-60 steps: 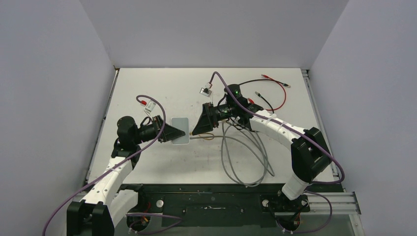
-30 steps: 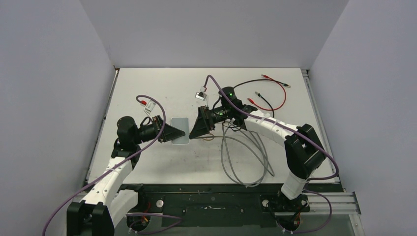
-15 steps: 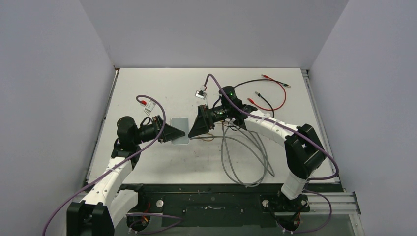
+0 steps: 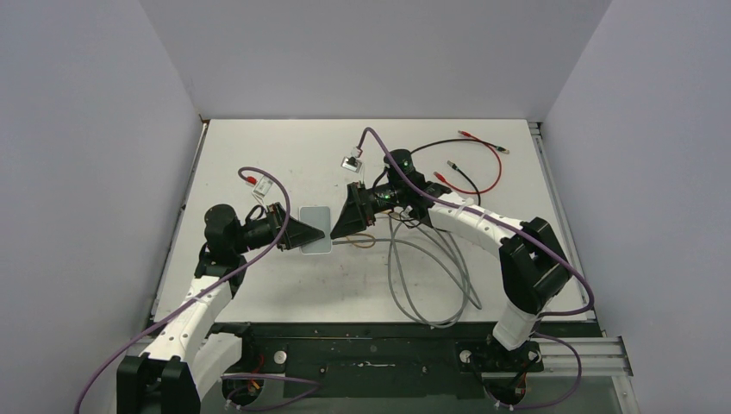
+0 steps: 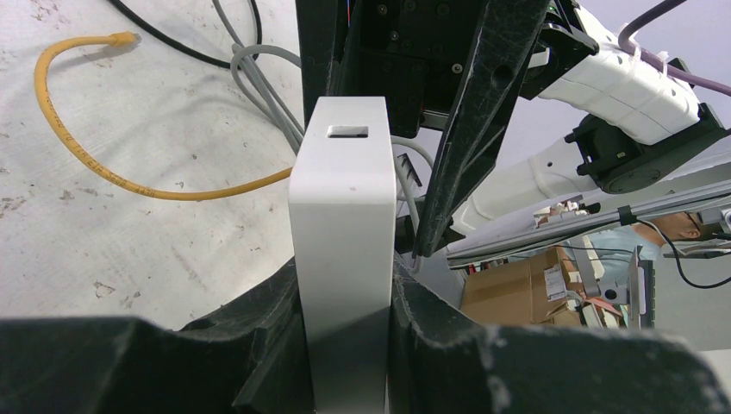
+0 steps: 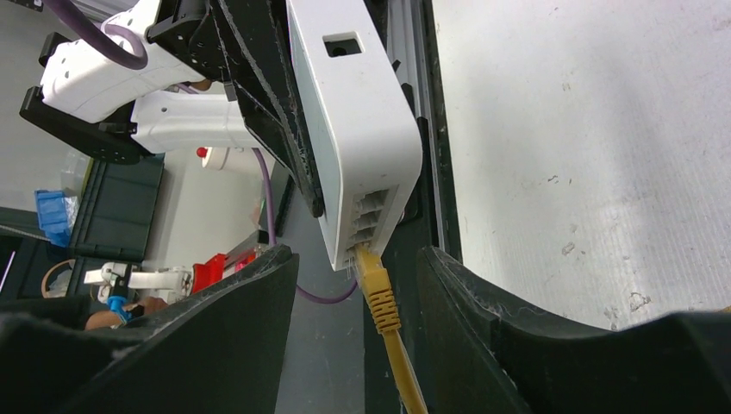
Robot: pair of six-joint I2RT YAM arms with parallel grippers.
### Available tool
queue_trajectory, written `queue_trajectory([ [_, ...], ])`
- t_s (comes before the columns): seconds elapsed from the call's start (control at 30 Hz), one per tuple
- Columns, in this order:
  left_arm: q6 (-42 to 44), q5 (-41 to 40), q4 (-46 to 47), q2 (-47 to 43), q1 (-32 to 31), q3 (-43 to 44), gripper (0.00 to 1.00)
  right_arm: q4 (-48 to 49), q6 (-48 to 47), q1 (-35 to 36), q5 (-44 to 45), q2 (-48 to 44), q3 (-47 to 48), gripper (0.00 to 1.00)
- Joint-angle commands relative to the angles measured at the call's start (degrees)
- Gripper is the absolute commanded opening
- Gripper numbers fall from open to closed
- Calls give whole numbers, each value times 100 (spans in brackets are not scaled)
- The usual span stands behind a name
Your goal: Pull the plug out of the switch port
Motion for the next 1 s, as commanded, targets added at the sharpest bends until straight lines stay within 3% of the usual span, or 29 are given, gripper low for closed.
queue_trajectory([
  [0.0,-18,80,291,-125,36,132,0,313,-77,28,-209,60,216,52],
  [0.1,-18,67,285,-125,35,132,0,319,-79,24,-238,43,193,48],
  [0.23,-18,54,286,-116,39,119,0,311,-82,14,-252,33,166,30],
  [0.57,-26,-41,278,-94,35,123,0,226,-144,5,-170,-1,163,8],
  [0.97,-36,-238,160,-98,36,114,0,-1067,-1149,3,160,16,424,5],
])
